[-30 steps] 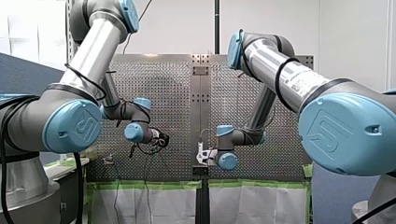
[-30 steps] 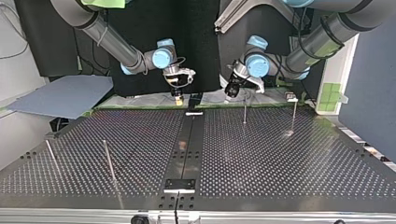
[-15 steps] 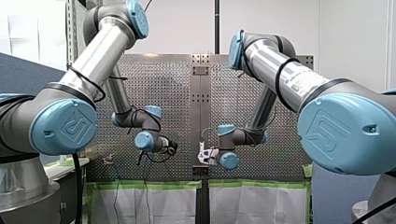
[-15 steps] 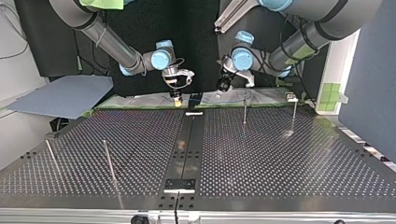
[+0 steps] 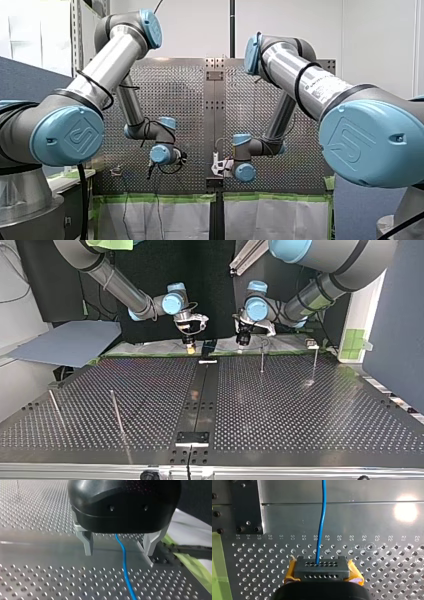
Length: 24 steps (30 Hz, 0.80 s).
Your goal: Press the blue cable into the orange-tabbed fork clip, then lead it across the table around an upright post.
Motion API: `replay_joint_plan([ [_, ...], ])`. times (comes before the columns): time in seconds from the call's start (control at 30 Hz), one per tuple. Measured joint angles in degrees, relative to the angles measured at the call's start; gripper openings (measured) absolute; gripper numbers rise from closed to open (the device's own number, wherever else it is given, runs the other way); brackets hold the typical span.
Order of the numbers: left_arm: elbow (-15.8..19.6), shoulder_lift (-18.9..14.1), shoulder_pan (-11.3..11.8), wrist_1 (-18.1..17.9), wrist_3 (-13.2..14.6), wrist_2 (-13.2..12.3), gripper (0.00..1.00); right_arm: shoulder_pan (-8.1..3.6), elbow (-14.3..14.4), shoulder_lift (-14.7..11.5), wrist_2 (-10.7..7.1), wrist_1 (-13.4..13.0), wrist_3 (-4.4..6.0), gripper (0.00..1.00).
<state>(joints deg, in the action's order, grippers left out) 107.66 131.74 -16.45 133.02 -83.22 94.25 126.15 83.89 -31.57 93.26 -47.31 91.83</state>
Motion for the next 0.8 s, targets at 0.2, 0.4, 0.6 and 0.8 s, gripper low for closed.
replay_joint_plan([
  [0.2,-1.5,2.1,-0.2,0.0,0.1,3.3,0.98,0.00,0.0,0.0,0.00,0.0,-0.07,0.00],
  [0.4,-3.6,3.7,-0.9,0.0,0.1,6.9,0.98,0.01,-0.1,0.0,0.00,0.1,-0.13,0.00],
  [0.6,-5.3,4.2,-1.5,0.0,0.0,9.8,0.98,0.00,-0.1,0.0,0.00,0.1,-0.14,0.00],
  [0.8,-6.1,4.1,-1.9,0.1,-0.1,11.9,0.98,0.01,-0.1,0.0,-0.02,0.1,-0.14,0.00],
])
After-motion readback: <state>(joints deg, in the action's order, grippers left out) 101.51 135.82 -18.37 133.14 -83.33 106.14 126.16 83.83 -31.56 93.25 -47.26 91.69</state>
